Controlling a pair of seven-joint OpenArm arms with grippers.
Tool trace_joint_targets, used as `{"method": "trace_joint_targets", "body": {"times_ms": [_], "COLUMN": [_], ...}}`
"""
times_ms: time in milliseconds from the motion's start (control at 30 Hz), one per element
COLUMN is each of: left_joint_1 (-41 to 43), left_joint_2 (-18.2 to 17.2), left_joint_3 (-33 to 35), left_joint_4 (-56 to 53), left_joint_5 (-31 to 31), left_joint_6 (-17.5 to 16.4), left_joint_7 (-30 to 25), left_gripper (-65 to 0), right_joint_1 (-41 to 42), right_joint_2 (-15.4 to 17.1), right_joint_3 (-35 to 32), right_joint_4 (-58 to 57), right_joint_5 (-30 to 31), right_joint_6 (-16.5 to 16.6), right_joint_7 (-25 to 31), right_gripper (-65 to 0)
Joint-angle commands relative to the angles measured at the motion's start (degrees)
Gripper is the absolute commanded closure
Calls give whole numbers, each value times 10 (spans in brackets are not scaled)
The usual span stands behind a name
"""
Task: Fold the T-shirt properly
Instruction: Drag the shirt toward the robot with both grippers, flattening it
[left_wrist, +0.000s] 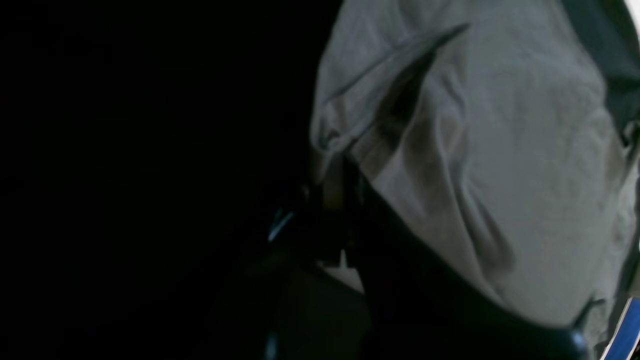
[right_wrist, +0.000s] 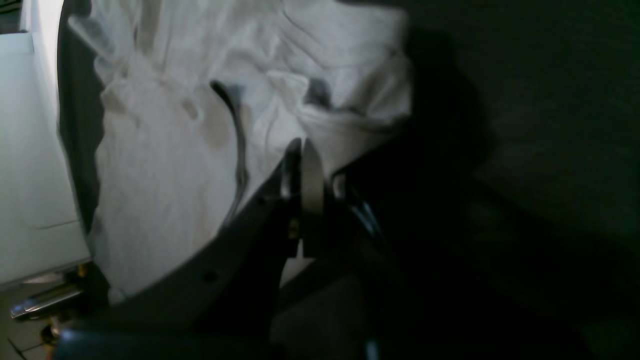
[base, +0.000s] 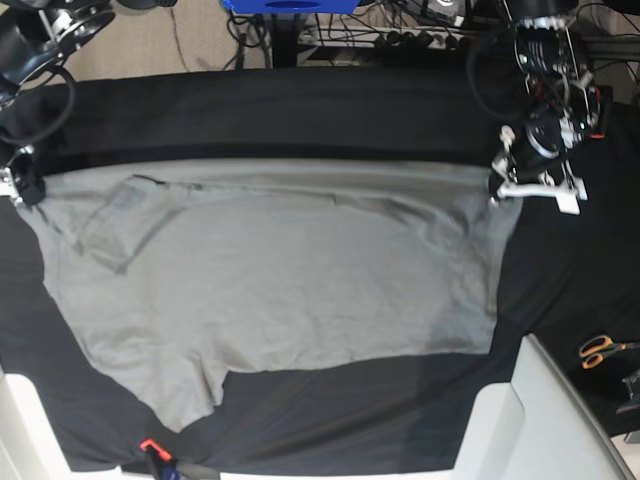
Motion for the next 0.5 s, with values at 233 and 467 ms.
{"method": "trace_joint_targets", "body": {"times_ms": [233,467], "left_joint_1": [60,96], "left_joint_2": [-11,-9], "left_joint_3": [-3,-4], "left_joint_4": [15,11], "left_joint_5": [-1,0], "left_joint_6": [-2,-2], "left_joint_7": [-90,-123], "left_gripper": [0,0], "right_joint_1": [-26,-53], "right_joint_2": [6,5], "right_joint_3": [1,2], "right_joint_4": [22,22], "right_joint_5": [16,16], "right_joint_6": [-32,-59], "right_joint_7": [2,4], "right_gripper": [0,0]}}
